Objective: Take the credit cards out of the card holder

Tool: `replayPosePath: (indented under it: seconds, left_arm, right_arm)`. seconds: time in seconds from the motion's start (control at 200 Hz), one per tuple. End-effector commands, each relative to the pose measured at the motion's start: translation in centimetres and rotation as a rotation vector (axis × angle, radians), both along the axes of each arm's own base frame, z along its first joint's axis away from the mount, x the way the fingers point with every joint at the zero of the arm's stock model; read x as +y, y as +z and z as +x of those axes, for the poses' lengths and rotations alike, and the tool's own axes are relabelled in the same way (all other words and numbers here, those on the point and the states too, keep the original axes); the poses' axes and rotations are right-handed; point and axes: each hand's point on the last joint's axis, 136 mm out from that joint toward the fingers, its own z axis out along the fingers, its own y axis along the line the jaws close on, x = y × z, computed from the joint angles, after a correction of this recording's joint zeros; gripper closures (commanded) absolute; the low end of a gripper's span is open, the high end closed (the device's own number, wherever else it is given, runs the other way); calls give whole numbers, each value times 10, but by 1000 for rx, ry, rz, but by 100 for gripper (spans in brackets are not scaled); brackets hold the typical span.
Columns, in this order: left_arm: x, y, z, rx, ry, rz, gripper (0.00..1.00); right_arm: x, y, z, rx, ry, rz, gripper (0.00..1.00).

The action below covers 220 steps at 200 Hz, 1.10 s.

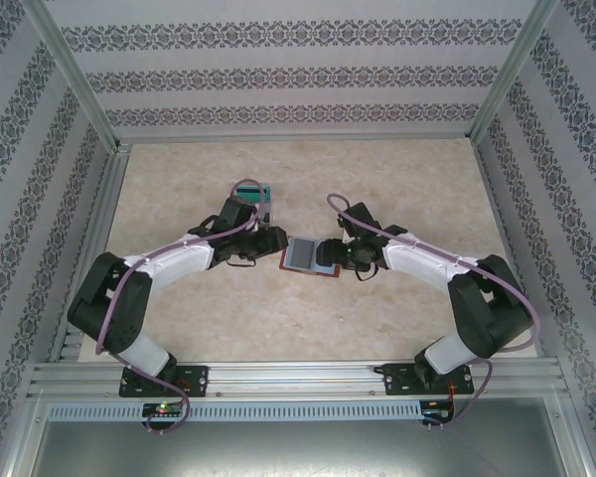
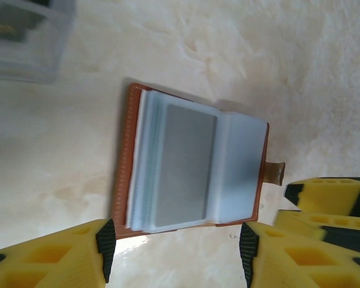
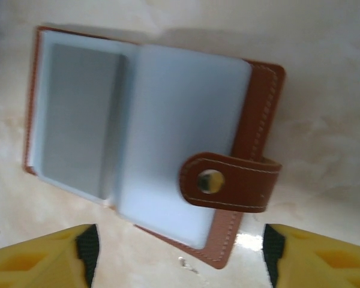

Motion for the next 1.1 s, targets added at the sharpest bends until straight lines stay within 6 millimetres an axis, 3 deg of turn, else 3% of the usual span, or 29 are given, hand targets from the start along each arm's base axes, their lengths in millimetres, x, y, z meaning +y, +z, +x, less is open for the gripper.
replayPosePath:
  seconds: [0.0,0.135,0.27,0.54,0.874,1.094]
  left_arm:
    - [-25,3,6,13,-16,-73,43]
    - [-36,-8,8,32,-35,-58,44]
    - [-46,-15,9,47,-57,-59,46]
    - [-44,-32,9,83,-46,-19,46]
    - [-58,-39,6,105,-71,-65,46]
    - [-69,-21,9,73,-83,-135,47]
  right_arm:
    - [-12,-20,-4,41,-26,-50,35]
    - [-14,-31,-4,59,-21,-70,49]
    - [-14,-38,-1,68,-18,-83,53]
    - [-14,-43,-1,78,-11,-87,62]
    - [-13,-44,0,80,-12,-79,64]
    - [-13,-46,-1,86,-13,-78,63]
